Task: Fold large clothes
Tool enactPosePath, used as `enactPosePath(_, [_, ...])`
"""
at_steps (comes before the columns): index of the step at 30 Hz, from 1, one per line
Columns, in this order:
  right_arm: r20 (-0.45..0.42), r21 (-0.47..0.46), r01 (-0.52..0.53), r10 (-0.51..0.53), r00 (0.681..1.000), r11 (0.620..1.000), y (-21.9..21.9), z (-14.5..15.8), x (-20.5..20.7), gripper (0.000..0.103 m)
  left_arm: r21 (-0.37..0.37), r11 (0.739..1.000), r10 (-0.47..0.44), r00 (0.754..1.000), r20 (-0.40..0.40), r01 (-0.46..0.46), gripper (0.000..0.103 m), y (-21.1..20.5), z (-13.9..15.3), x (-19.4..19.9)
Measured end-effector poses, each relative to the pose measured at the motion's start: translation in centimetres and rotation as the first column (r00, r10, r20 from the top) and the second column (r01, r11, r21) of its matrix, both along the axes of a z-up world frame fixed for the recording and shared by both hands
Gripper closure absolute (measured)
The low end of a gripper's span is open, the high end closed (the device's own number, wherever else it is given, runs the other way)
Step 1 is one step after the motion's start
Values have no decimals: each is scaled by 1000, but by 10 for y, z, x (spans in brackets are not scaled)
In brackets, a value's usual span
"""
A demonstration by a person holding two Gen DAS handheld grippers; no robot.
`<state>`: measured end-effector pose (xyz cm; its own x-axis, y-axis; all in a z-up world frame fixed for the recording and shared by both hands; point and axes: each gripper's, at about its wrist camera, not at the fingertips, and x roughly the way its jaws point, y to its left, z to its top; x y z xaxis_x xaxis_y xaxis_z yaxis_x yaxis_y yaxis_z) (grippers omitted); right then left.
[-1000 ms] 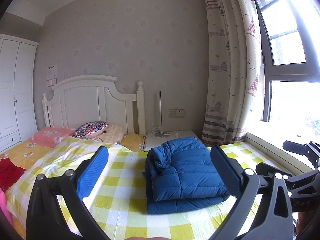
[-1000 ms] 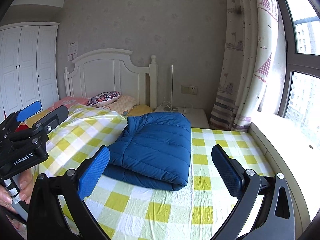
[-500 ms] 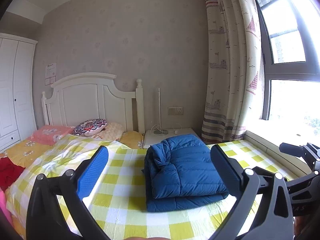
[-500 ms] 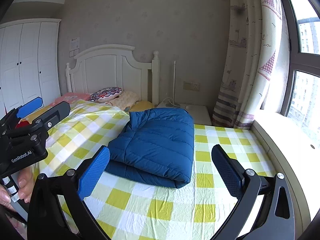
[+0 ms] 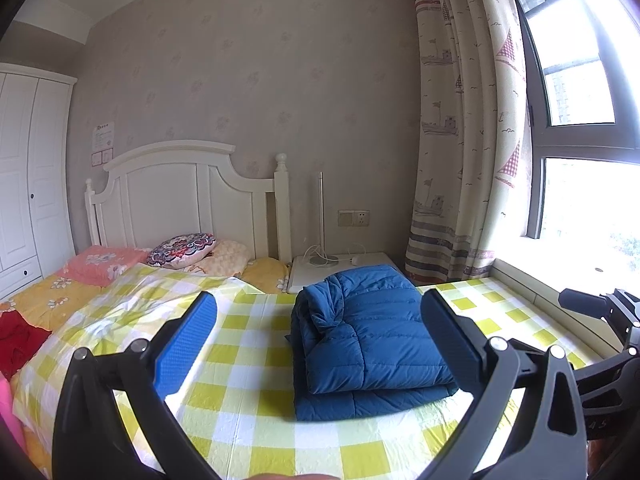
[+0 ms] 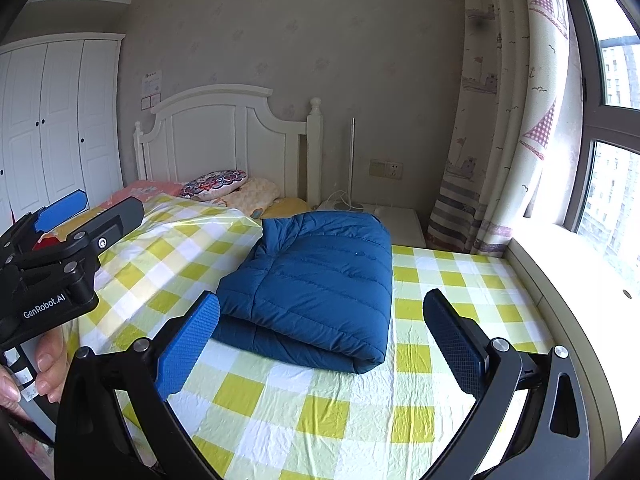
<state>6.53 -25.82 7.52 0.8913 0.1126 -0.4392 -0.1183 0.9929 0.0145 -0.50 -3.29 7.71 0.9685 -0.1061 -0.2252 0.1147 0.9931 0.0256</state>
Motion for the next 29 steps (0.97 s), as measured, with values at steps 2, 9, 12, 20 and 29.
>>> enactPosePath(2, [-2, -1, -2, 2, 1000, 1000, 0, 0, 0, 5, 0, 1000, 1, 1000, 0, -1, 2, 0, 0, 0])
enactPosePath(9, [-4, -5, -7, 7, 1000, 1000, 5, -1, 0, 5, -10, 1000, 9, 1000, -1, -9, 2, 2, 1, 1])
enactPosePath(12, [-6, -6, -10, 10, 1000, 1000, 6, -2, 1, 5, -6, 1000, 8, 1000, -1, -8, 2, 2, 0, 1])
enactPosePath(20, [-37, -16, -20, 19, 999, 1000, 9, -13, 9, 5, 12, 1000, -11, 1000, 10, 11, 2, -4, -7, 0])
enactPosePath(29, [-110, -93, 122, -132, 985, 988, -79, -45, 73, 5, -115, 992, -98, 928, -360, 60, 2, 74, -56, 135])
